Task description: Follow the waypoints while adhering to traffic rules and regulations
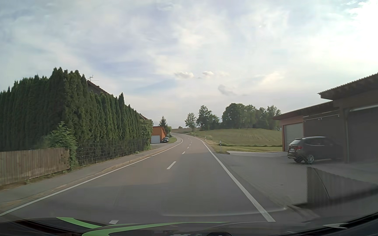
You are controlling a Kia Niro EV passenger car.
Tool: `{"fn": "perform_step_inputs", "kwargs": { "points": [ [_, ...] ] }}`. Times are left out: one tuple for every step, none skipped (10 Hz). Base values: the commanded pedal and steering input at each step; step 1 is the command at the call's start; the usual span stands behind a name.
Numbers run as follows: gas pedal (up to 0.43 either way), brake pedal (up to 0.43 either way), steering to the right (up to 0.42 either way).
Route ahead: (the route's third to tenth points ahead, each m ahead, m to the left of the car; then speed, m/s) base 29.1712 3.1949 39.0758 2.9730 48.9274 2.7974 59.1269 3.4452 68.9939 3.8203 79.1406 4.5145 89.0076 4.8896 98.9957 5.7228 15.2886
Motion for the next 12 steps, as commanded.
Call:
{"fn": "perform_step_inputs", "kwargs": {
  "points": [
    [0.13,0.0,-0.005],
    [0.13,0.0,-0.005],
    [0.138,0.0,-0.005],
    [0.138,0.0,-0.005],
    [0.138,0.0,-0.004],
    [0.15,0.0,-0.004],
    [0.15,0.0,-0.004],
    [0.15,0.0,-0.003],
    [0.15,0.0,-0.003],
    [0.15,0.0,-0.003],
    [0.15,0.0,-0.002],
    [0.15,0.0,0.0]
  ]
}}
